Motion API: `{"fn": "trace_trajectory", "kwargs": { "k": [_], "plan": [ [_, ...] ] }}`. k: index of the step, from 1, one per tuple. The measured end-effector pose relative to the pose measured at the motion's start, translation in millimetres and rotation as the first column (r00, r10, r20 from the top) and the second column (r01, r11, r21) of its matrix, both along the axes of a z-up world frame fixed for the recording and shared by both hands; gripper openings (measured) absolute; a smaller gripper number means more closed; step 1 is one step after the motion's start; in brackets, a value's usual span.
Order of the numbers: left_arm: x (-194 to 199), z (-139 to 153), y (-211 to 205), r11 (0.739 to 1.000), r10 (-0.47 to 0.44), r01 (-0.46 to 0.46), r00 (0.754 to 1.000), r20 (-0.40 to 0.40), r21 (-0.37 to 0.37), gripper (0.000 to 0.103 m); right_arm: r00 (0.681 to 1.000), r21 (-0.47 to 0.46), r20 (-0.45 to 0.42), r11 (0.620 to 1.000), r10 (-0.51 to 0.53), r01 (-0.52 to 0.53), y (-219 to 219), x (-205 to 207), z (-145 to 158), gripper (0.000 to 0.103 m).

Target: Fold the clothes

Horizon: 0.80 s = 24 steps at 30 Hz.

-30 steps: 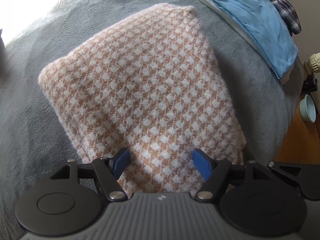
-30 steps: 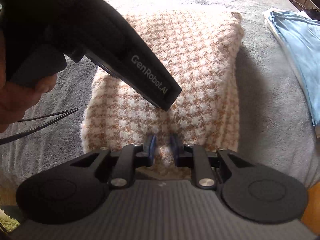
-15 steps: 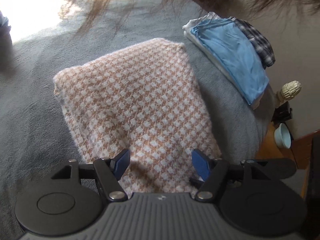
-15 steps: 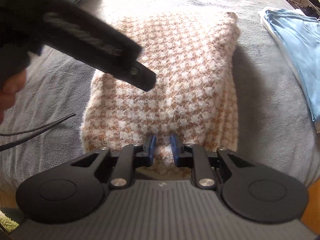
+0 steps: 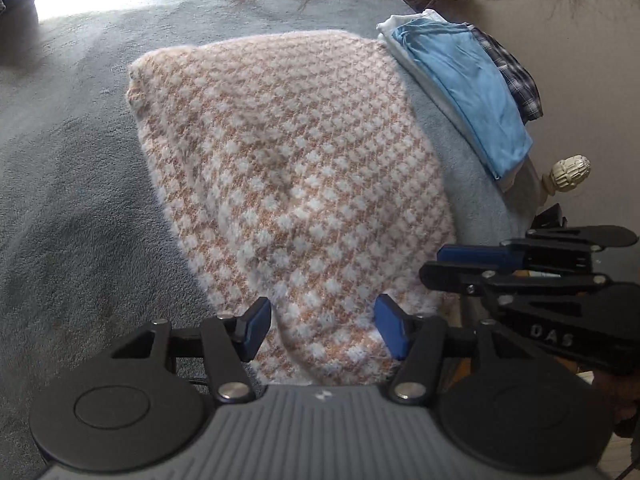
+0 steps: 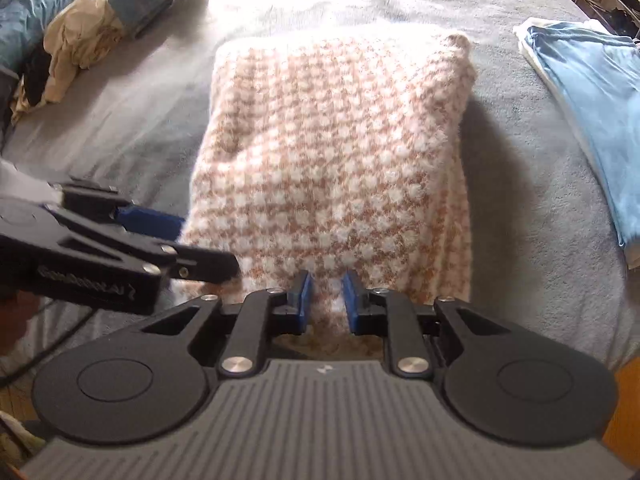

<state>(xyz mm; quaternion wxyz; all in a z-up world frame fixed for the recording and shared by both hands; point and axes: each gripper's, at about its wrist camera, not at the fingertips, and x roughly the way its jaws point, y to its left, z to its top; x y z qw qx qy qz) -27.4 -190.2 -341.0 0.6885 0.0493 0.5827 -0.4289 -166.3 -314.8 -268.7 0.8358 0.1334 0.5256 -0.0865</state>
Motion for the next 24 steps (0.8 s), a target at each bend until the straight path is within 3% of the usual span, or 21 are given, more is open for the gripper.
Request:
{"fn": "trace_trajectory", "kwargs": {
  "k": [2,6,8,15,24],
  "plan": [
    [0.7,-3.5,3.3,1.000,0.010,-0.010,1.000,-0.014,-0.010,0.059,1.000,-0.012,-0.001,1.000,0.013,-0.013,1.7,1.9,3.8,0.018],
    [-2.7,-14.3,-0.2,1.000,0.001,-0.001,0.999,-0.033,0.008,0.059,0.991,-0.064,-0.115,0.995,0.066,-0.074,7.6,8.9,-28.8,0.017],
    [-5.3,-16.7,-2.5,1.000,0.003,-0.003,0.999,-0.033,0.010,0.060,0.991,-0.063,-0.120,0.995,0.067,-0.075,4.6,8.4,-40.8,0.017],
    [-3.6,-21.5,-2.4,1.000,0.009,-0.008,0.999,-0.045,0.014,0.064,0.987,-0.069,-0.142,0.994,0.079,-0.090,3.5,9.9,-42.0,0.017],
    [3.0,10.2,2.7,1.000,-0.010,0.010,0.999,0.032,0.003,0.057,0.989,-0.061,-0.130,0.995,0.066,-0.074,0.9,7.7,-41.6,0.017]
  ]
}}
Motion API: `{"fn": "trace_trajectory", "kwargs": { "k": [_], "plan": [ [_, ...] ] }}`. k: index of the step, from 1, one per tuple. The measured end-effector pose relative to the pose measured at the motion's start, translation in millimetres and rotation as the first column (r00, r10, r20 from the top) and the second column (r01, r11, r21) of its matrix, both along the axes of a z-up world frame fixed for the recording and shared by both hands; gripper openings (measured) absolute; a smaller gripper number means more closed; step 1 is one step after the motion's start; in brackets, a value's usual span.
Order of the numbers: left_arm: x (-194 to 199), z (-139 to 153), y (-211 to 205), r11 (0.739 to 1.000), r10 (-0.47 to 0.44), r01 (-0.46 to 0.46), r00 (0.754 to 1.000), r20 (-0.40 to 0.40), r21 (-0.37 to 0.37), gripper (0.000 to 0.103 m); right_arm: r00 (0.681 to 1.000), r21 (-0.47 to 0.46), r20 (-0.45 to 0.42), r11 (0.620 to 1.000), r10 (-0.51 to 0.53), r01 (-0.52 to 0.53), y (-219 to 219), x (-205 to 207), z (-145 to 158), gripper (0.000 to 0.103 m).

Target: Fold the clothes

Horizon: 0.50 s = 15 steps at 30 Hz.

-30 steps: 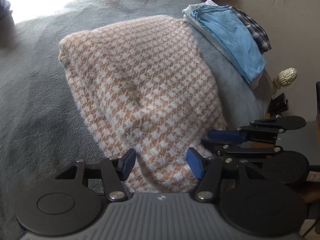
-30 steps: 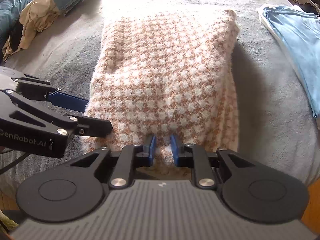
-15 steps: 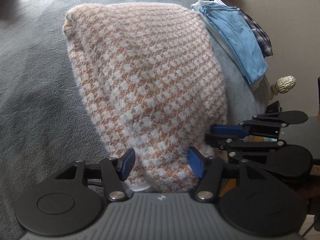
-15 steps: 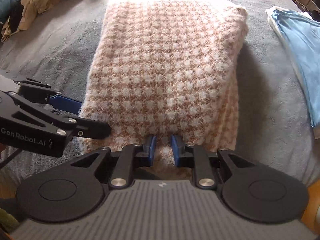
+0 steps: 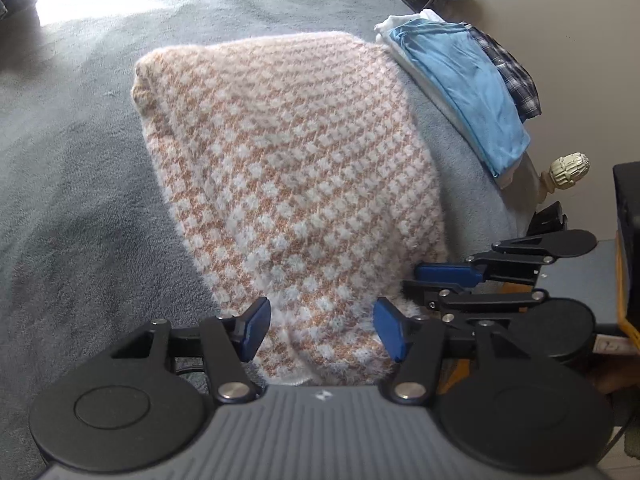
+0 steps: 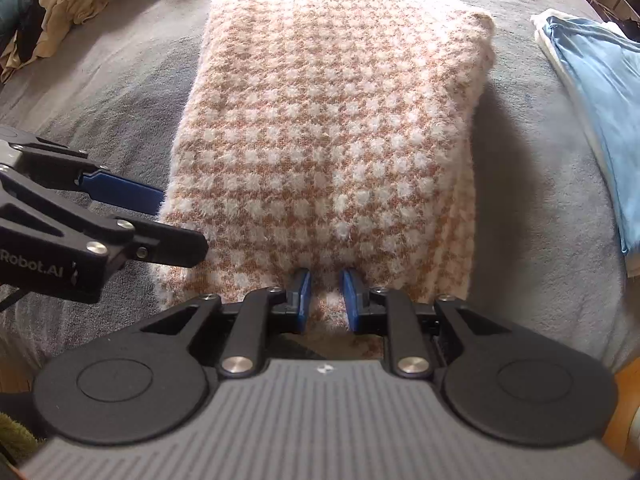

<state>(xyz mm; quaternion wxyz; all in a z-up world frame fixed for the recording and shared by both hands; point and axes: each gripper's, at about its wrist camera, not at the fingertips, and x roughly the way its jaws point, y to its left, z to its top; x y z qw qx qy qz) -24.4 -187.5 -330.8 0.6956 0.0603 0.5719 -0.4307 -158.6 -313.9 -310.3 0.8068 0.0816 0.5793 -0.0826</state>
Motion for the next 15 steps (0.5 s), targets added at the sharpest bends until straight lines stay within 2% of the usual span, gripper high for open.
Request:
{"fn": "trace_trajectory", "kwargs": {
  "k": [4,9,12,15],
  "plan": [
    [12.4,19.8,0.5,1.000,0.005,-0.004,0.999,0.054,-0.020,0.057,1.000,0.005,0.004,1.000,-0.013,0.013,-1.5,-0.7,-0.7,0.017],
    [22.5,45.1,-18.0,0.996,-0.042,0.055,0.985,0.169,-0.071,0.057,0.999,0.013,0.019,0.999,-0.044,0.043,-1.9,-4.0,-0.4,0.017],
    [22.9,38.2,-36.0,0.994,-0.064,0.078,0.983,0.173,-0.078,0.057,0.998,0.015,0.035,0.998,-0.058,0.058,-1.9,-7.1,-1.2,0.017],
    [18.0,16.4,-48.6,0.996,-0.078,0.084,0.983,0.164,-0.031,0.055,0.996,0.013,0.053,0.998,-0.070,0.069,-0.8,-10.6,-1.8,0.017]
  ]
}}
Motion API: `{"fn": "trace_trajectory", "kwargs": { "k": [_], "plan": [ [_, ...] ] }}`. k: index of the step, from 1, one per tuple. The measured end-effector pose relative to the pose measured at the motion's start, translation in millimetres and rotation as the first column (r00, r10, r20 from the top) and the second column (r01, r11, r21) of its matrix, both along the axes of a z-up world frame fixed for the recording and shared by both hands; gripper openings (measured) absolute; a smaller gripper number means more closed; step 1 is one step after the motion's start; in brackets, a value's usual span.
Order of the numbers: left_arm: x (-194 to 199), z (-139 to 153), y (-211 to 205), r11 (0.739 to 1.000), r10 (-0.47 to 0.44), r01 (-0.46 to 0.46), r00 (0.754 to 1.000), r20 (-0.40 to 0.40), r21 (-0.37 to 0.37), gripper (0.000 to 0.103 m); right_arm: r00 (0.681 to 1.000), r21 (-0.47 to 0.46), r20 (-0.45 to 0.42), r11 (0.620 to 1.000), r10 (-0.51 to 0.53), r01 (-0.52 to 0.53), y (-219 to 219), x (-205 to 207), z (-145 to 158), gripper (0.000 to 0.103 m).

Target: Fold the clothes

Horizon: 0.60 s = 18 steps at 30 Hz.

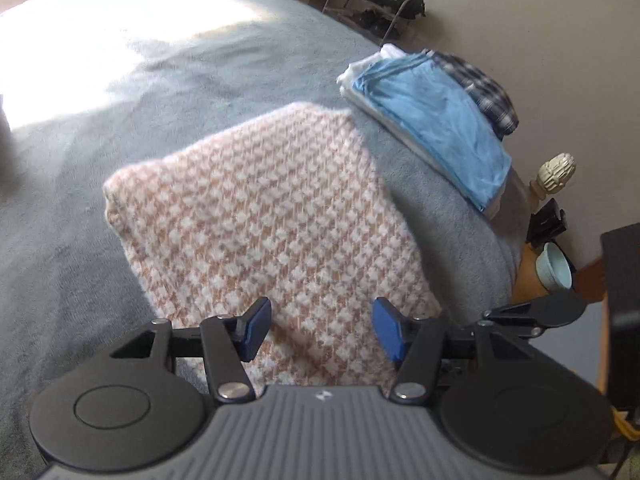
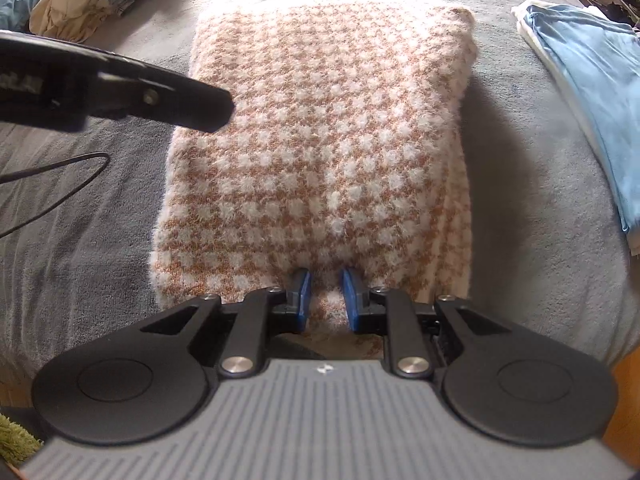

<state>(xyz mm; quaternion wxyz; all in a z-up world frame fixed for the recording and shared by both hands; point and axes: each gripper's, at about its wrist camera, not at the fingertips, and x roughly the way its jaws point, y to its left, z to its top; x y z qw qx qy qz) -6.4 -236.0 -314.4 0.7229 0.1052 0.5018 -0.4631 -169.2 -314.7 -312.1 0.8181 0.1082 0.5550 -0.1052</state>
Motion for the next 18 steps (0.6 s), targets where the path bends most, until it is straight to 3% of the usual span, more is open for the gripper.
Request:
{"fn": "trace_trajectory", "kwargs": {
  "k": [7,10,13,15,18],
  "plan": [
    [-8.3,-15.4,-4.6,0.999,-0.016,0.013,0.999,0.051,0.053,0.059,0.999,0.040,0.032,0.999,-0.014,0.013,-9.0,-2.1,16.2,0.017],
    [1.0,-20.2,-1.1,0.999,0.020,-0.020,1.000,-0.003,0.044,0.061,0.991,0.031,0.124,0.998,-0.059,0.055,-26.6,3.4,46.4,0.017],
    [-0.8,-20.9,-1.9,0.999,0.019,-0.020,1.000,0.004,0.048,0.061,0.973,-0.059,0.221,0.995,-0.069,0.085,-44.8,22.7,67.4,0.017],
    [-0.5,-20.8,-2.9,0.998,0.024,-0.024,1.000,0.000,0.055,0.061,0.967,-0.092,0.246,0.991,-0.067,0.092,-56.6,41.7,63.5,0.017],
    [1.7,-21.7,-3.4,0.998,0.030,-0.029,0.999,-0.019,0.062,0.062,0.983,-0.105,0.179,0.992,-0.052,0.072,-70.2,66.5,26.1,0.018]
  ]
}}
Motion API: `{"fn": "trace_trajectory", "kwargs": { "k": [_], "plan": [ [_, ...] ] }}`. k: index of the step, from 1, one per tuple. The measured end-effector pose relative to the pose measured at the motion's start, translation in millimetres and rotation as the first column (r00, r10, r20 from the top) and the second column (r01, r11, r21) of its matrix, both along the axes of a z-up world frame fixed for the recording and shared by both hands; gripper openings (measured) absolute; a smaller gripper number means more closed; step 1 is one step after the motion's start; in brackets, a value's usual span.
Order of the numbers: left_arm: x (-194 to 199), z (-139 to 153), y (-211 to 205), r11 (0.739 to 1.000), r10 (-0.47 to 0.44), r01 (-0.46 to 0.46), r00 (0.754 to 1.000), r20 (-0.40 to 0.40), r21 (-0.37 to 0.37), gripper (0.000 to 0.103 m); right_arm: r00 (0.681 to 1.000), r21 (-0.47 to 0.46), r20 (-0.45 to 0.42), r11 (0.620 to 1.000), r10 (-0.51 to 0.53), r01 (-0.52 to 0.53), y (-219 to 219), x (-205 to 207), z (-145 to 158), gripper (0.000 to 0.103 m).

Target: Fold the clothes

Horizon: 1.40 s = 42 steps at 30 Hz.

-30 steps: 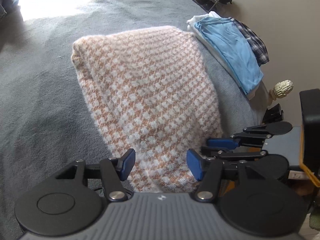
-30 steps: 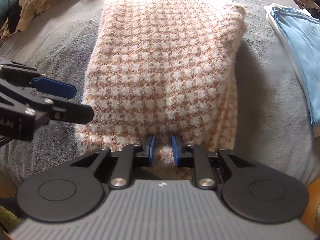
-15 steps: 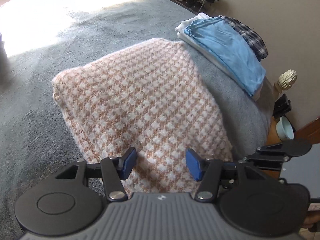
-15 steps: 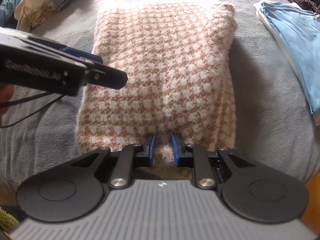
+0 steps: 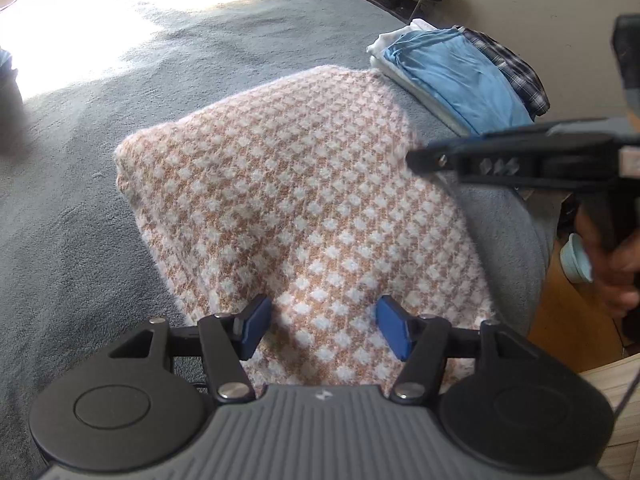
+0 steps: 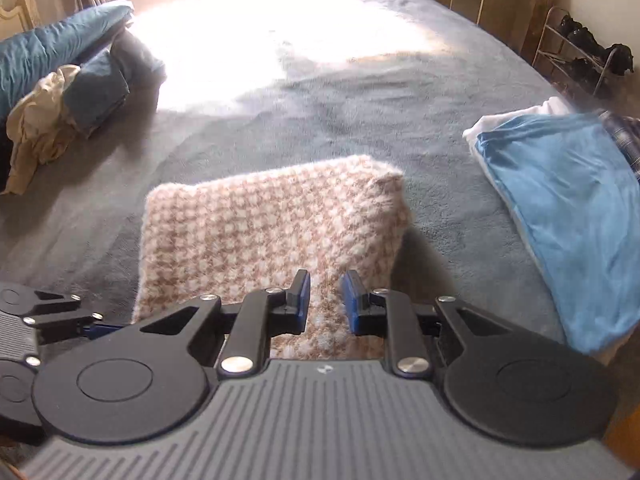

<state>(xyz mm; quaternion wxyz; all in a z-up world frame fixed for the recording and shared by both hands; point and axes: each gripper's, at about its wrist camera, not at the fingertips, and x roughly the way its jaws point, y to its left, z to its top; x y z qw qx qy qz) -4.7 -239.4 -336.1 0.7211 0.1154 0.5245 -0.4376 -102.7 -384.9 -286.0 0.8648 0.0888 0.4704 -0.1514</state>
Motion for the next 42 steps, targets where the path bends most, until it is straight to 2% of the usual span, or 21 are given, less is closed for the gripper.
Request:
{"fn": "trace_trajectory", "kwargs": {
  "k": [1,2,4,8,10,12,14,16,19,20,22,24,27,28,31,34,37,40,42],
  "plan": [
    [1.3,-0.9,-0.4,1.000,0.001,-0.001,1.000,-0.012,0.005,0.062,0.999,-0.004,-0.053,1.000,0.006,-0.007,-1.8,3.0,-24.0,0.018],
    [2.9,-1.2,-1.6,1.000,0.004,-0.004,1.000,-0.021,0.011,0.062,0.998,0.000,-0.061,1.000,0.010,-0.010,-3.0,2.1,-38.7,0.018],
    [6.9,0.6,-4.1,1.000,0.005,-0.004,0.999,-0.035,0.025,0.062,0.999,0.014,-0.045,1.000,0.004,-0.003,-5.9,1.1,-46.5,0.019],
    [11.1,3.9,-5.8,0.999,-0.015,0.017,0.999,-0.051,0.050,0.063,0.998,0.081,0.002,0.995,-0.057,0.057,-15.9,-8.8,-18.8,0.020],
    [13.7,9.8,-8.4,0.997,-0.025,0.029,0.998,-0.057,0.067,0.063,0.987,0.153,0.044,0.978,-0.153,0.144,-27.7,-33.1,-4.6,0.021],
    [15.6,16.4,-11.2,0.996,-0.038,0.042,0.998,-0.056,0.079,0.061,0.966,0.220,0.047,0.946,-0.254,0.238,-38.4,-64.8,0.2,0.022],
    [17.1,24.2,-15.6,0.994,-0.054,0.058,0.998,-0.045,0.090,0.060,0.936,0.303,0.021,0.894,-0.352,0.330,-45.9,-101.8,-2.6,0.023],
    [18.8,32.7,-22.0,0.994,-0.073,0.075,0.997,-0.026,0.082,0.059,0.906,0.420,-0.007,0.821,-0.423,0.387,-48.3,-135.9,-10.0,0.025],
    [19.6,40.1,-35.8,0.991,-0.105,0.105,0.994,-0.007,0.080,0.060,0.881,0.585,-0.040,0.704,-0.471,0.402,-34.7,-167.9,-23.2,0.037],
    [18.7,39.1,-42.2,0.989,-0.114,0.115,0.993,-0.007,0.090,0.060,0.878,0.620,-0.036,0.679,-0.476,0.394,-28.1,-171.3,-26.8,0.044],
    [16.4,36.6,-54.4,0.985,-0.133,0.133,0.991,-0.008,0.108,0.059,0.868,0.683,-0.032,0.623,-0.495,0.380,-16.5,-176.8,-35.3,0.053],
    [12.5,32.7,-63.9,0.980,-0.147,0.148,0.989,-0.018,0.130,0.059,0.846,0.731,-0.040,0.562,-0.532,0.388,-9.7,-177.8,-48.2,0.065],
    [5.6,33.1,-71.6,0.972,-0.173,0.176,0.984,-0.029,0.155,0.059,0.804,0.768,-0.069,0.483,-0.591,0.421,-5.7,-181.1,-64.3,0.068],
    [3.0,36.3,-72.5,0.969,-0.193,0.195,0.981,-0.029,0.154,0.059,0.797,0.772,-0.070,0.474,-0.600,0.424,-5.0,-182.0,-66.1,0.069],
    [-5.2,47.4,-74.9,0.956,-0.256,0.259,0.966,-0.038,0.139,0.059,0.805,0.767,-0.045,0.496,-0.592,0.408,0.9,-183.8,-63.0,0.069],
    [-17.3,57.0,-78.0,0.929,-0.347,0.355,0.934,-0.082,0.109,0.059,0.831,0.729,-0.039,0.553,-0.556,0.404,11.1,-182.1,-59.8,0.069],
    [-31.3,59.4,-80.7,0.899,-0.416,0.425,0.904,-0.099,0.101,0.059,0.848,0.716,0.041,0.607,-0.528,0.343,20.7,-177.7,-46.7,0.066],
    [-39.6,56.7,-82.5,0.891,-0.432,0.441,0.896,-0.104,0.102,0.059,0.878,0.674,0.102,0.682,-0.467,0.284,29.0,-163.2,-38.5,0.062],
    [-41.2,55.8,-81.6,0.896,-0.421,0.430,0.902,-0.101,0.107,0.059,0.887,0.671,0.129,0.698,-0.443,0.251,32.8,-153.5,-41.0,0.061]
  ]
}}
